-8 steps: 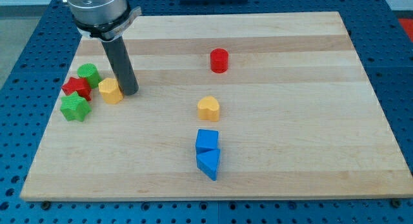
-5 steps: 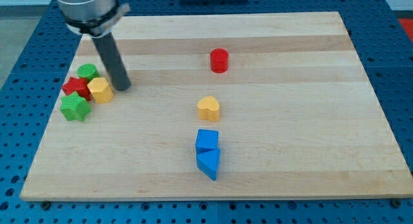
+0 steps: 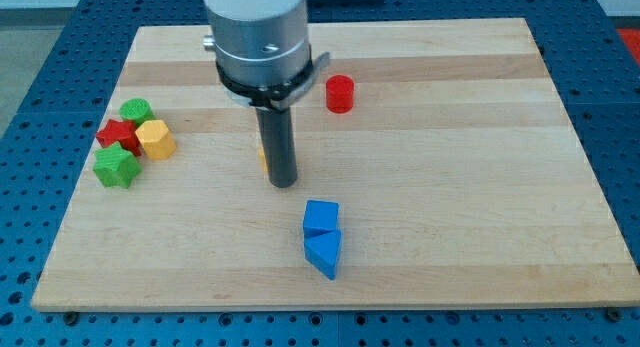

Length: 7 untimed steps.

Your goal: Push the yellow heart into the green star

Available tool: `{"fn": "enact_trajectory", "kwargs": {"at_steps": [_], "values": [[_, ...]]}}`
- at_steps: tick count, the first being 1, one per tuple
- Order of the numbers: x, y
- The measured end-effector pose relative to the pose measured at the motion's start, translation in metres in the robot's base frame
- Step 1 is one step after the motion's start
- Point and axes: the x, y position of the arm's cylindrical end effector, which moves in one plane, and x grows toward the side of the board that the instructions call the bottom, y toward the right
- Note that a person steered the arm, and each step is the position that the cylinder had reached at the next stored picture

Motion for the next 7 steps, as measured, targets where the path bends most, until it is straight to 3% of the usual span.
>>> {"fn": "enact_trajectory", "kwargs": {"at_steps": [1,2,3,4,5,7], "values": [[-0.016,0.008],[-0.024,0.059],[-0.067,0.050],[-0.077,0.003],[-0.064,-0.020],[-0.034,0.051]]}}
